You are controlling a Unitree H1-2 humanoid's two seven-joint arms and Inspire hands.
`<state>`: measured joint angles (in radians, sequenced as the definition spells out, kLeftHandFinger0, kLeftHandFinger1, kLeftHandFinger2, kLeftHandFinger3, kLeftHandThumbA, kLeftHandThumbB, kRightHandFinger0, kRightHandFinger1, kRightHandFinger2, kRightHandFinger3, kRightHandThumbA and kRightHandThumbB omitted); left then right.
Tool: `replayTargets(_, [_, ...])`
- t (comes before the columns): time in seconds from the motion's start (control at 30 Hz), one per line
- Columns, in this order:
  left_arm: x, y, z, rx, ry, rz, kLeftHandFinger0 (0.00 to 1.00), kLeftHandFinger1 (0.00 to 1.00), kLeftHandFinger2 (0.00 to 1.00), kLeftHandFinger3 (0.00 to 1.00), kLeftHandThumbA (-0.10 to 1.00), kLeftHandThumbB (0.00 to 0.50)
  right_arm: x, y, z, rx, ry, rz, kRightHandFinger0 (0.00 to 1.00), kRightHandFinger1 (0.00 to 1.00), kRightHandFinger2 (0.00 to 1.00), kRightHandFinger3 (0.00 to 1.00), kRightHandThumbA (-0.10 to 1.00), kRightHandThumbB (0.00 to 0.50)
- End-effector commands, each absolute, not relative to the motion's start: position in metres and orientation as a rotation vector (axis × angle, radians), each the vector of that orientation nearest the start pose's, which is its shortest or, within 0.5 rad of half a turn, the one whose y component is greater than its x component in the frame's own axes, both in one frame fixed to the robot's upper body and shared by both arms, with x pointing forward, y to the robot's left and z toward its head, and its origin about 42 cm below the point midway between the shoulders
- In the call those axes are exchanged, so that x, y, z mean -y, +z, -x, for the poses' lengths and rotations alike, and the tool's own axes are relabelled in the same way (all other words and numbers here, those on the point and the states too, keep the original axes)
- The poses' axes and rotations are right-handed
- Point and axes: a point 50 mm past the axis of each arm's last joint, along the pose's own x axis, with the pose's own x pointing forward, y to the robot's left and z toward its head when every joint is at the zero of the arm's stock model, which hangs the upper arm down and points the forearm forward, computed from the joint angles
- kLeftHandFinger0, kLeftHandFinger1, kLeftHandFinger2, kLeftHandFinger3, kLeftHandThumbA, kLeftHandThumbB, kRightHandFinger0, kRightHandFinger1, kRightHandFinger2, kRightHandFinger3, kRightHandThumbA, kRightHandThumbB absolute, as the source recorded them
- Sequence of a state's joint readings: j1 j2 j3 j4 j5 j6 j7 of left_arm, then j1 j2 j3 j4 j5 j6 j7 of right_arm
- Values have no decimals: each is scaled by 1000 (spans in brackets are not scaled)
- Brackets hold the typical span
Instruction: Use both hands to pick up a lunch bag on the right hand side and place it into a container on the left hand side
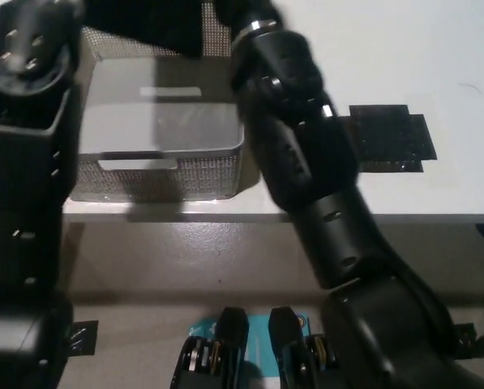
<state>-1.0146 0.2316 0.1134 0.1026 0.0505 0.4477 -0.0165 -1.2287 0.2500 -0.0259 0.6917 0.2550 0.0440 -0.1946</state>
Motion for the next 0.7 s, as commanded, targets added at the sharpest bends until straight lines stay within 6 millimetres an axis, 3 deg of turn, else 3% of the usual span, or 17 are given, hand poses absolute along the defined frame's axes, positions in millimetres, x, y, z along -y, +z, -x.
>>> replayTargets(0.0, [-223,473,-466,531,-45,-95,1000,1000,1000,1000,1000,226,-108,459,-472,447,581,-255,1000,1000,1000,1000,1000,124])
replayTargets(0.13, [-239,452,-464,491,-49,-74,1000,1000,1000,1000,1000,254,-124,444,-471,403,596,-235,1000,1000,1000,1000,1000,105])
replayTargets(0.2, [-242,438,-465,460,-24,-63,1000,1000,1000,1000,1000,228,-126,429,-473,387,594,-220,1000,1000,1000,1000,1000,82])
replayTargets(0.3, [-245,428,-466,432,-36,-83,1000,1000,1000,1000,1000,236,-126,417,-476,357,587,-213,1000,1000,1000,1000,1000,102])
replayTargets(0.53, [-235,409,-477,383,-67,-94,1000,1000,1000,1000,1000,247,-116,398,-484,356,556,-205,1000,1000,1000,1000,1000,77])
replayTargets(0.57, [-233,406,-479,381,-65,-95,1000,1000,1000,1000,1000,218,-115,394,-486,347,549,-217,1000,1000,1000,1000,1000,68])
replayTargets(0.67, [-237,402,-482,370,-67,-103,1000,1000,1000,1000,1000,202,-118,391,-486,330,550,-217,1000,1000,1000,1000,1000,65])
